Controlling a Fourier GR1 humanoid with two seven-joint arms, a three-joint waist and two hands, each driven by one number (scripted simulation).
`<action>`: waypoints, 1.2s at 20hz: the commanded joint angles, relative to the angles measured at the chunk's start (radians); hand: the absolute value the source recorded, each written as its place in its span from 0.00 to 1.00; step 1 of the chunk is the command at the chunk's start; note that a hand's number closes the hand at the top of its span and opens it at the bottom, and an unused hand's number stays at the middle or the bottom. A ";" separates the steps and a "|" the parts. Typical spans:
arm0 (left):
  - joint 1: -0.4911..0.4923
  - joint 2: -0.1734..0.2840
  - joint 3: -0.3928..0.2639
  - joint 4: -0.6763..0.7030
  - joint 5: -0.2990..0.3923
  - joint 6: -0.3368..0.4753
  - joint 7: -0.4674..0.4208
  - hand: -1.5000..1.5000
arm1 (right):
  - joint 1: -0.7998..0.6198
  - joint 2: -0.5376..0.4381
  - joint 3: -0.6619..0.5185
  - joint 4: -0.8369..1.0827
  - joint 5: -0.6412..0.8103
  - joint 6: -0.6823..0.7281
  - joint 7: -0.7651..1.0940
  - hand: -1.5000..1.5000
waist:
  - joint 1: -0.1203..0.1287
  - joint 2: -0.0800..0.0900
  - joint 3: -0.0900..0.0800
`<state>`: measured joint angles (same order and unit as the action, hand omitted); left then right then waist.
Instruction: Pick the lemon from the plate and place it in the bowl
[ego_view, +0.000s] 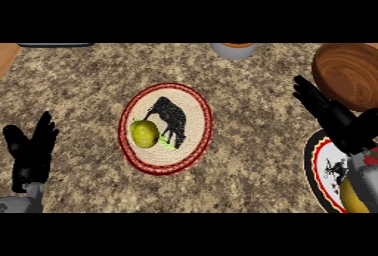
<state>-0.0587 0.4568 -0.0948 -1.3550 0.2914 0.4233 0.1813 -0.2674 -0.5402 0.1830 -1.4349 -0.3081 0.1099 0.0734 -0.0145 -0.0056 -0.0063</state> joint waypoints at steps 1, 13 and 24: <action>-0.029 0.024 0.037 -0.061 0.006 -0.031 0.009 0.50 | 0.089 0.024 -0.020 -0.120 -0.011 0.007 -0.042 0.00 | 0.007 0.002 0.006; -0.101 0.069 0.122 -0.187 0.064 -0.157 -0.228 0.50 | 0.391 0.063 -0.026 -0.476 0.377 -0.399 -0.305 0.00 | -0.055 -0.013 0.005; -0.115 0.046 0.129 -0.139 0.054 -0.190 -0.267 0.50 | 0.866 -0.199 -0.217 -0.973 0.573 -0.359 0.028 0.00 | -0.054 -0.004 0.002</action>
<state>-0.1668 0.5139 0.0378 -1.5129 0.3581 0.2371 -0.0648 0.4469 -0.6606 0.0519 -2.2593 0.2348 -0.2845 -0.0108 -0.0613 -0.0116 -0.0036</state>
